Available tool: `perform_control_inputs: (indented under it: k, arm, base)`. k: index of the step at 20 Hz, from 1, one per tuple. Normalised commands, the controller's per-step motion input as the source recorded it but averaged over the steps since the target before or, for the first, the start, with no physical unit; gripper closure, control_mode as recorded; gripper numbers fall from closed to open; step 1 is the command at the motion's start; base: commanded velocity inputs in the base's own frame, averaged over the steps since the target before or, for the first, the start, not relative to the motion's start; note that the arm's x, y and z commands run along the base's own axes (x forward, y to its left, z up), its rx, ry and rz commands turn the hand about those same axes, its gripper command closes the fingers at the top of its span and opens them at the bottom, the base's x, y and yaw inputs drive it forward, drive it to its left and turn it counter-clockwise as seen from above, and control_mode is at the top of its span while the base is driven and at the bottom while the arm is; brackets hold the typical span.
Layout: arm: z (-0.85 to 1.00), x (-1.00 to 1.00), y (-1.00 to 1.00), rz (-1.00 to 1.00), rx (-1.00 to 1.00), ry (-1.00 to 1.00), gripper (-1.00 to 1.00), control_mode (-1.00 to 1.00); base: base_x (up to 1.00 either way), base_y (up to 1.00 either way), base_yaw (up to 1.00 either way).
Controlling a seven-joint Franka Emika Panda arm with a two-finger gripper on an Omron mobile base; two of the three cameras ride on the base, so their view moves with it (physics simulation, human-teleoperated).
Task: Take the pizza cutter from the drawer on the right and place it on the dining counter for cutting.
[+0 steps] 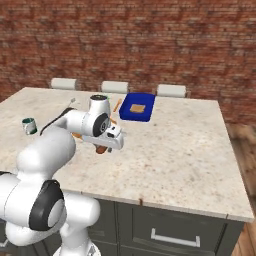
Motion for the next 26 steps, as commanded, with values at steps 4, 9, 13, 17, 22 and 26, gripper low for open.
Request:
perform_control_inputs:
  k: [4,9,13,17,22,26]
  arm:
    - [-0.13,0.85,0.00,0.00,0.00,0.00,1.00,-1.00]
    - [-0.26,0.74,0.00,0.00,0.00,0.00,1.00,-1.00]
    - [-0.33,0.71,0.00,0.00,0.00,0.00,1.00,-1.00]
    - [-0.40,0.56,0.07,0.00,0.00,0.00,1.00,-1.00]
    - [-0.41,0.56,0.08,0.00,0.00,0.00,1.00,-1.00]
    - [-0.42,0.42,0.02,0.00,0.00,0.00,1.00,-1.00]
  base:
    - [0.00,0.00,0.00]
    - [0.00,0.00,0.00]
    - [0.00,0.00,0.00]
    - [0.00,0.00,0.00]
    - [0.00,0.00,0.00]
    - [0.00,0.00,0.00]
